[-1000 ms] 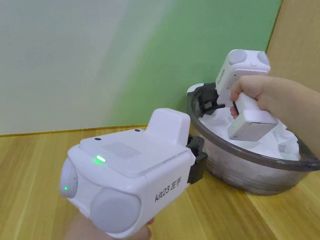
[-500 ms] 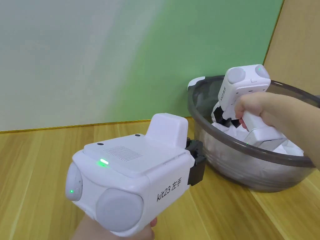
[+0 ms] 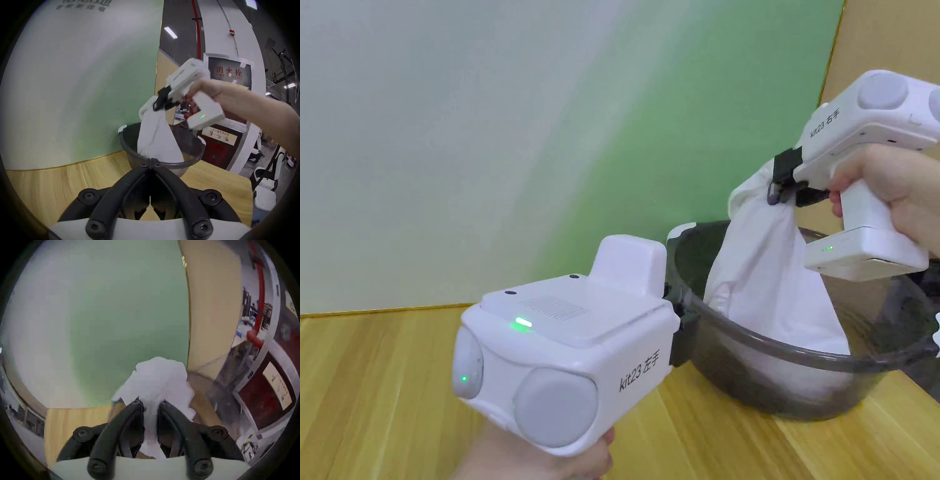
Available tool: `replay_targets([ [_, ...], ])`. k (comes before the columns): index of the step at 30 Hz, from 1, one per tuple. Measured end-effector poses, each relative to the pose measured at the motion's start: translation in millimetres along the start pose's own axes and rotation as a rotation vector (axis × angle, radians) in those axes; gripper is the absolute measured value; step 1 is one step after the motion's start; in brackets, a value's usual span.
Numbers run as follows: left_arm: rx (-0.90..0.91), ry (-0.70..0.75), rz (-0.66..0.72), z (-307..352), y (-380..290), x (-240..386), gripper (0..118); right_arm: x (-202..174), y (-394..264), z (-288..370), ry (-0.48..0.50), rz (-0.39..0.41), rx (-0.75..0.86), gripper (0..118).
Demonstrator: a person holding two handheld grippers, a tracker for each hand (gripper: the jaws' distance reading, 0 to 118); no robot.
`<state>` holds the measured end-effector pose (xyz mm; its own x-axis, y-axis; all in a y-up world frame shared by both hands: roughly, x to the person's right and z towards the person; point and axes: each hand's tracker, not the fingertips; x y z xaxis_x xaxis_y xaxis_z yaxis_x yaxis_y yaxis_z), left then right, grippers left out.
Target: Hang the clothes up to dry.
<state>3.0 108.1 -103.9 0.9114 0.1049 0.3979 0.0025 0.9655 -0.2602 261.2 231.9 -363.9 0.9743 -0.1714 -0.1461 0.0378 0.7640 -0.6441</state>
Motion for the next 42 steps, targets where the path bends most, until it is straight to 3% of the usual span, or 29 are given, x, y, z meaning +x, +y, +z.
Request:
replay_targets([
  [3, 0.038, 0.010, 0.014, 22.7, 12.3, 6.7, 0, -21.2, 31.4, 75.2, -0.037, 0.053, 0.135, 11],
  [5, 0.047, 0.019, 0.016, 35.7, 19.7, 11.7, 0, -32.3, 48.7, 123.7, 0.019, 0.037, 0.226, 11],
  [9, 0.085, 0.043, -0.009, 62.5, 33.3, 20.2, 0, -77.1, 52.2, 239.6, -0.050, 0.114, 0.378, 11],
  [14, 0.127, 0.078, 0.012, 89.9, 44.1, 24.8, 0, -115.0, 54.8, 309.1, -0.024, 0.155, 0.467, 11],
  [20, 0.127, 0.138, 0.008, 126.1, 43.3, 26.8, 0, -136.5, 59.4, 309.6, 0.011, 0.174, 0.437, 11],
  [24, 0.136, 0.208, 0.001, 156.7, 35.3, 20.0, 0, -174.4, 25.8, 315.9, 0.048, 0.229, 0.444, 11],
  [26, 0.135, 0.249, 0.009, 173.7, 29.3, 14.6, 0, -193.8, 9.3, 312.8, 0.115, 0.246, 0.442, 11],
  [36, 0.143, 0.580, 0.061, 279.2, -18.1, -29.6, 0, -352.1, -99.4, 320.5, 0.434, 0.337, 0.394, 11],
  [38, 0.141, 0.658, 0.070, 300.4, -29.4, -38.1, 0, -382.5, -114.2, 319.0, 0.491, 0.323, 0.372, 11],
  [39, 0.143, 0.686, 0.073, 311.8, -35.2, -43.1, 0, -356.6, -101.0, 319.8, 0.524, 0.335, 0.359, 11],
  [42, 0.126, 0.767, 0.079, 341.3, -47.9, -55.8, 0, -359.7, -102.2, 319.4, 0.577, 0.375, 0.331, 11],
])
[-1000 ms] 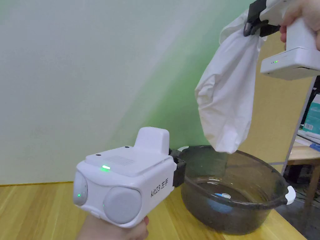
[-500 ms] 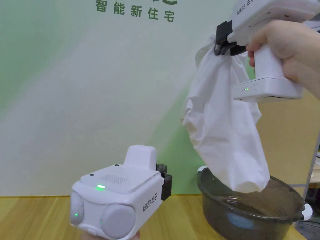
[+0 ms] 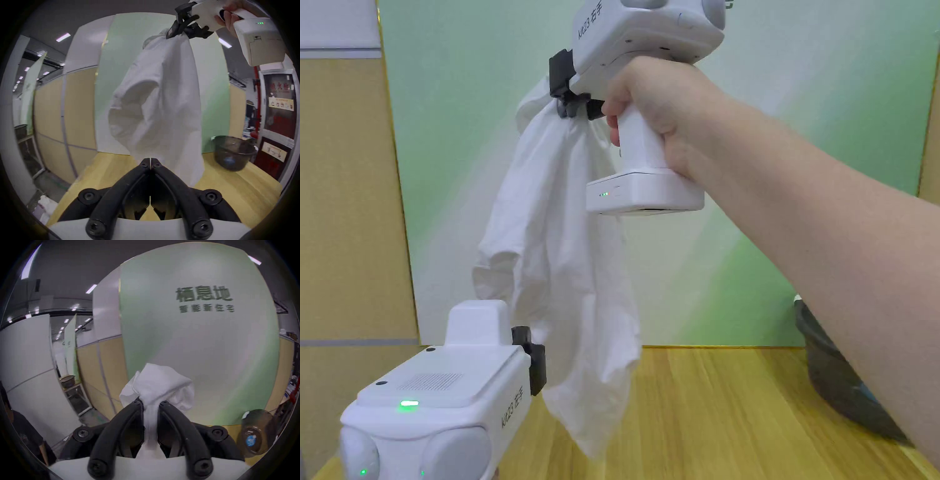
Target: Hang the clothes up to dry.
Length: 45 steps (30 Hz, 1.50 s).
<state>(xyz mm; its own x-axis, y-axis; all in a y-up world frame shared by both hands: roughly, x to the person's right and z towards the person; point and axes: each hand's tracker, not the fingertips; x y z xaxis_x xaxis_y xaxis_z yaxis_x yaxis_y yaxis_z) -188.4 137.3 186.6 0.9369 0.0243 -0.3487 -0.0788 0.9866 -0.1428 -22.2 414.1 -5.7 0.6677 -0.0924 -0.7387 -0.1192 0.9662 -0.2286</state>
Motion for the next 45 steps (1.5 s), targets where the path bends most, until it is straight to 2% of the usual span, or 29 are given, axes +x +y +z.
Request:
replay_targets([
  [1, 0.001, 0.024, 0.005, 4.0, -1.5, -9.4, 0, -46.2, -15.7, -16.0, 0.001, -0.073, -0.008, 11],
  [2, -0.001, 0.041, 0.003, 7.0, -2.4, -16.4, 0, -41.7, -16.9, -14.9, 0.024, -0.079, -0.003, 11],
  [3, 0.004, 0.056, 0.010, 10.9, -3.7, -24.7, 0, -33.3, -17.9, -14.1, 0.063, -0.076, -0.014, 11],
  [4, 0.006, 0.074, 0.013, 13.5, -4.4, -30.9, 0, -56.6, -15.7, -37.5, 0.114, -0.012, -0.031, 11],
  [5, 0.006, 0.083, 0.013, 15.4, -5.1, -35.6, 0, -93.9, -14.0, -71.3, 0.143, 0.012, -0.040, 11],
  [7, 0.007, 0.110, 0.006, 20.2, -7.3, -43.9, 0, -100.1, -20.5, -91.2, 0.170, 0.025, -0.060, 11],
  [11, 0.012, 0.136, -0.004, 25.7, -17.1, -50.0, 0, -96.4, -59.7, -100.3, 0.162, 0.026, -0.108, 11],
  [12, 0.009, 0.134, -0.002, 26.2, -21.8, -50.6, 0, -89.8, -72.1, -106.3, 0.144, 0.027, -0.133, 11],
  [13, -0.002, 0.135, -0.006, 25.2, -25.9, -49.6, 0, -75.7, -93.9, -97.3, 0.118, -0.030, -0.144, 11],
  [16, -0.037, 0.115, 0.001, 18.5, -39.8, -45.8, 0, -30.7, -145.6, -98.9, 0.039, -0.046, -0.219, 11],
  [17, -0.043, 0.112, 0.003, 16.0, -43.8, -43.4, 0, -30.5, -159.7, -99.7, 0.035, -0.031, -0.245, 11],
  [18, -0.052, 0.106, 0.000, 13.1, -48.5, -40.4, 0, -11.2, -181.7, -94.3, 0.027, -0.047, -0.263, 11],
  [21, -0.077, 0.076, 0.002, 1.2, -58.5, -30.5, 0, 38.8, -247.1, -74.0, -0.083, -0.046, -0.346, 11],
  [23, -0.100, 0.042, 0.000, -6.7, -63.8, -22.9, 0, 82.0, -288.8, -56.7, -0.134, -0.080, -0.408, 11],
  [24, -0.100, 0.027, -0.004, -10.6, -67.1, -18.3, 0, 103.8, -308.6, -44.1, -0.195, -0.105, -0.445, 11],
  [28, -0.136, -0.014, -0.004, -26.5, -74.7, 2.1, 0, 163.4, -364.9, -3.0, -0.310, -0.241, -0.500, 11],
  [31, -0.151, -0.030, -0.012, -35.0, -80.6, 16.3, 0, 178.0, -381.6, 21.3, -0.352, -0.228, -0.500, 11],
  [36, -0.172, -0.044, -0.015, -43.0, -83.5, 34.3, 0, 167.0, -389.4, 45.0, -0.411, -0.199, -0.492, 12],
  [37, -0.173, -0.050, -0.021, -43.1, -84.0, 38.7, 0, 180.0, -393.6, 38.4, -0.419, -0.191, -0.507, 15],
  [38, -0.175, -0.054, -0.038, -43.2, -84.5, 42.6, 0, 180.1, -394.8, 39.4, -0.426, -0.183, -0.507, 24],
  [39, -0.174, -0.054, -0.059, -43.2, -85.0, 46.2, 0, 179.7, -396.1, 41.4, -0.436, -0.174, -0.512, 37],
  [42, -0.177, -0.055, -0.068, -41.0, -84.6, 50.6, 0, 168.8, -391.7, 60.2, -0.558, -0.136, -0.514, 70],
  [45, -0.185, -0.053, -0.059, -39.9, -85.5, 51.0, 0, 143.7, -384.7, 101.5, -0.587, -0.166, -0.342, 96],
])
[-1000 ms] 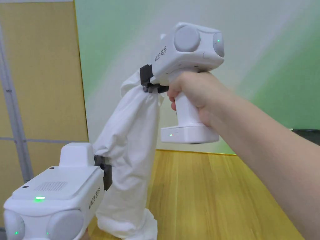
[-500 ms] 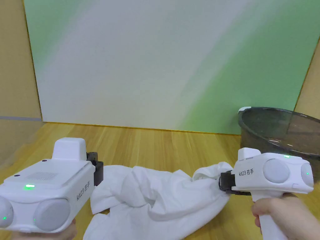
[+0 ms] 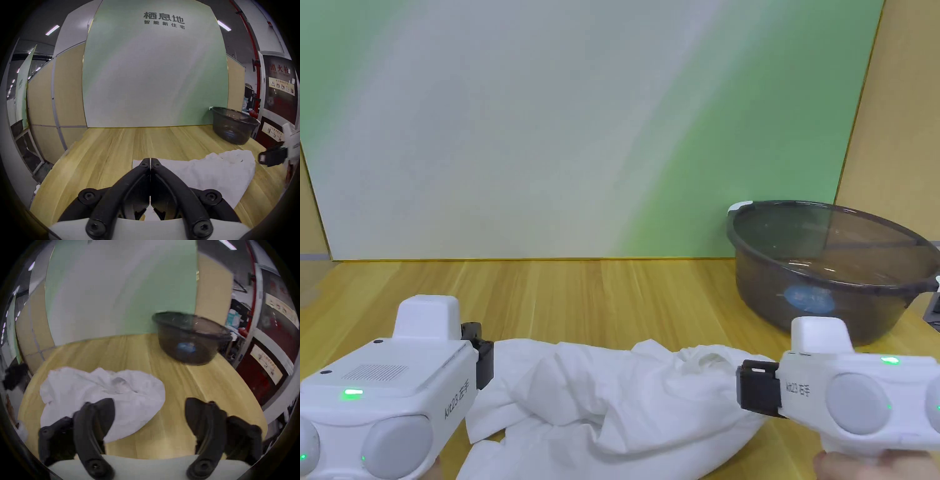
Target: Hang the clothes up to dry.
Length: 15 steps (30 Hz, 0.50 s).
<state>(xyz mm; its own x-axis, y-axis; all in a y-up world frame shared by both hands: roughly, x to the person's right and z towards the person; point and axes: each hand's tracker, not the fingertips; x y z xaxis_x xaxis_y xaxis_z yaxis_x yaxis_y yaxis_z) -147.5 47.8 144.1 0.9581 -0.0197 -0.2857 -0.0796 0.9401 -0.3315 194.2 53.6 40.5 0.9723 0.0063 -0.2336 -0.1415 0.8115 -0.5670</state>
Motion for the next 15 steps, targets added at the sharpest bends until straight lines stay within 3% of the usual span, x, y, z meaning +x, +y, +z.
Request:
replay_targets([
  [4, -0.010, 0.004, 0.004, 1.3, -3.1, 1.3, 0, -3.2, -23.8, 32.5, 0.026, -0.042, 0.019, 99],
  [5, -0.014, 0.005, 0.007, 1.9, -3.9, 1.3, 0, -4.1, -29.2, 34.5, 0.042, -0.042, 0.015, 95],
  [6, -0.017, 0.008, 0.012, 2.5, -5.2, 1.4, 0, -6.2, -36.0, 35.0, 0.069, -0.022, -0.004, 83],
  [7, -0.020, 0.012, 0.015, 4.0, -6.8, 1.5, 0, -8.2, -43.5, 34.5, 0.113, 0.004, -0.005, 58],
  [8, -0.023, 0.014, 0.013, 4.6, -8.3, 1.4, 0, -9.3, -48.9, 33.7, 0.140, 0.014, 0.000, 0],
  [11, -0.037, 0.021, 0.015, 5.0, -14.2, -0.6, 0, -9.7, -62.5, 27.8, 0.145, -0.009, -0.016, 0],
  [13, -0.061, 0.027, 0.016, 2.2, -15.2, -3.2, 0, -15.4, -70.0, 22.3, 0.117, 0.052, -0.046, 0],
  [15, -0.078, 0.023, 0.017, -2.0, -12.5, -5.9, 0, -15.1, -72.2, 18.8, 0.123, 0.041, -0.036, 0],
])
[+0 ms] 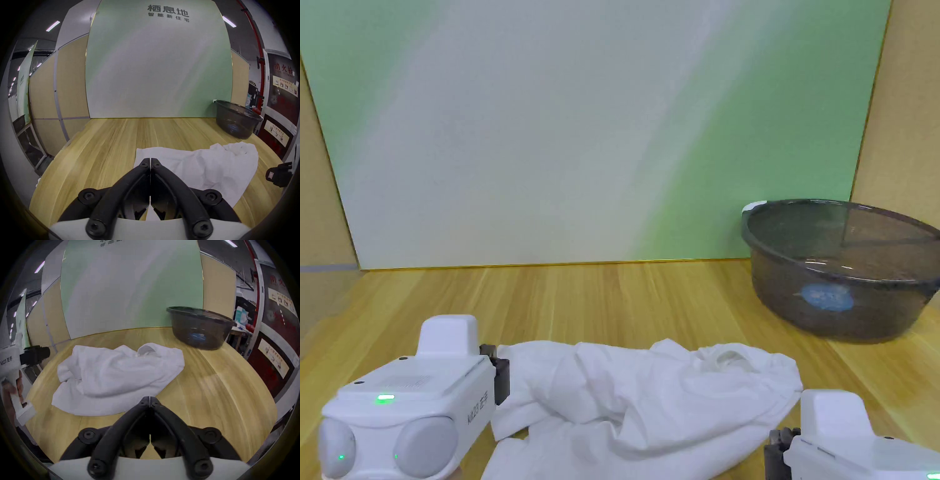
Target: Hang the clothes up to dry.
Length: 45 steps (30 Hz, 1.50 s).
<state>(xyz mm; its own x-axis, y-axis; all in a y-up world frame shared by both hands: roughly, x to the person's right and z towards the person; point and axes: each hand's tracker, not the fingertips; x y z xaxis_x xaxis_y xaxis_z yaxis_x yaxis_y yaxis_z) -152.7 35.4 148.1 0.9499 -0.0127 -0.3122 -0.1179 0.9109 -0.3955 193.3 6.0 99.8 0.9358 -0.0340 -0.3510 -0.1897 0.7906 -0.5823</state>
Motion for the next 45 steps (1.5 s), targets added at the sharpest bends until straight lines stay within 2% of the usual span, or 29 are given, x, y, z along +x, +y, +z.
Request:
replay_targets([
  [2, -0.029, 0.004, -0.018, -9.6, 8.8, -0.5, 0, -2.5, 5.8, -1.1, 0.021, -0.016, -0.014, 0],
  [3, -0.055, -0.001, -0.022, -18.4, 16.3, -1.7, 13, -3.1, 6.2, -3.0, 0.020, -0.022, -0.013, 0],
  [4, -0.089, -0.007, -0.021, -28.4, 23.7, -3.3, 35, -4.3, 6.7, -5.1, 0.025, -0.017, -0.015, 0],
  [5, -0.118, -0.017, -0.017, -39.0, 30.0, -4.5, 65, -7.4, 10.4, -1.5, 0.030, -0.006, -0.018, 0],
  [6, -0.156, -0.044, -0.003, -54.8, 37.7, -6.8, 76, -8.8, 10.9, -3.0, 0.032, -0.003, -0.018, 0],
  [8, -0.244, -0.083, -0.016, -82.8, 50.4, -8.1, 75, -10.1, 11.5, -6.7, 0.039, -0.002, -0.026, 0],
  [12, -0.359, -0.041, 0.007, -141.3, 63.8, -8.6, 75, -12.4, 13.4, -15.3, 0.055, -0.003, -0.041, 0],
  [13, -0.409, -0.055, 0.018, -155.1, 64.2, -9.7, 75, -11.7, 14.5, -15.3, 0.056, -0.002, -0.046, 0],
  [15, -0.471, 0.009, 0.003, -174.7, 58.9, -5.9, 75, -10.4, 15.7, -18.6, 0.054, 0.002, -0.056, 0],
  [18, -0.547, -0.009, -0.016, -192.0, 47.2, -3.5, 75, -7.2, 18.2, -20.3, 0.048, 0.002, -0.064, 0],
  [21, -0.539, 0.019, 0.018, -208.9, 35.7, -4.8, 74, -0.7, 18.6, -26.6, 0.046, -0.004, -0.073, 0],
  [23, -0.581, 0.063, -0.014, -220.1, 22.9, -4.4, 77, 2.2, 18.1, -28.6, 0.042, -0.013, -0.082, 0],
  [24, -0.474, 0.000, 0.055, -213.7, 26.4, -10.0, 77, 3.4, 17.8, -28.8, 0.041, -0.014, -0.085, 0],
  [30, -0.509, 0.025, 0.031, -205.5, 25.4, -6.3, 77, 11.7, 16.2, -31.6, 0.021, -0.028, -0.091, 0],
  [31, -0.509, 0.027, 0.032, -203.7, 25.0, -5.4, 76, 12.5, 16.7, -31.6, 0.017, -0.032, -0.091, 0],
  [32, -0.509, 0.026, 0.030, -208.3, 26.9, -5.1, 70, 13.2, 17.5, -31.1, 0.016, -0.036, -0.090, 0],
  [33, -0.507, -0.006, 0.004, -205.3, 28.0, -1.7, 56, 15.1, 18.7, -32.0, 0.013, -0.042, -0.090, 0],
  [35, -0.499, -0.100, -0.019, -201.9, 31.8, 5.8, 0, 18.2, 25.3, -30.4, 0.011, -0.059, -0.084, 4],
  [37, -0.522, -0.023, -0.047, -208.2, 28.6, 13.0, 0, 23.7, 41.9, -30.8, 0.020, -0.062, -0.079, 27],
  [38, -0.502, -0.019, -0.072, -209.3, 28.5, 14.6, 0, 26.2, 52.7, -31.9, 0.025, -0.053, -0.075, 44],
  [41, -0.491, -0.014, -0.070, -206.3, 27.2, 17.2, 0, 37.5, 99.7, -42.1, 0.026, -0.076, -0.048, 82],
  [42, -0.494, -0.013, -0.063, -205.4, 26.5, 16.7, 0, 42.6, 117.6, -54.7, 0.037, -0.076, -0.065, 90],
  [44, -0.490, -0.018, -0.065, -201.6, 26.5, 15.3, 0, 44.2, 144.0, -79.7, -0.001, -0.030, -0.171, 93],
  [45, -0.485, -0.021, -0.071, -200.1, 25.3, 15.7, 0, 46.0, 154.9, -92.2, -0.032, -0.033, -0.199, 93],
])
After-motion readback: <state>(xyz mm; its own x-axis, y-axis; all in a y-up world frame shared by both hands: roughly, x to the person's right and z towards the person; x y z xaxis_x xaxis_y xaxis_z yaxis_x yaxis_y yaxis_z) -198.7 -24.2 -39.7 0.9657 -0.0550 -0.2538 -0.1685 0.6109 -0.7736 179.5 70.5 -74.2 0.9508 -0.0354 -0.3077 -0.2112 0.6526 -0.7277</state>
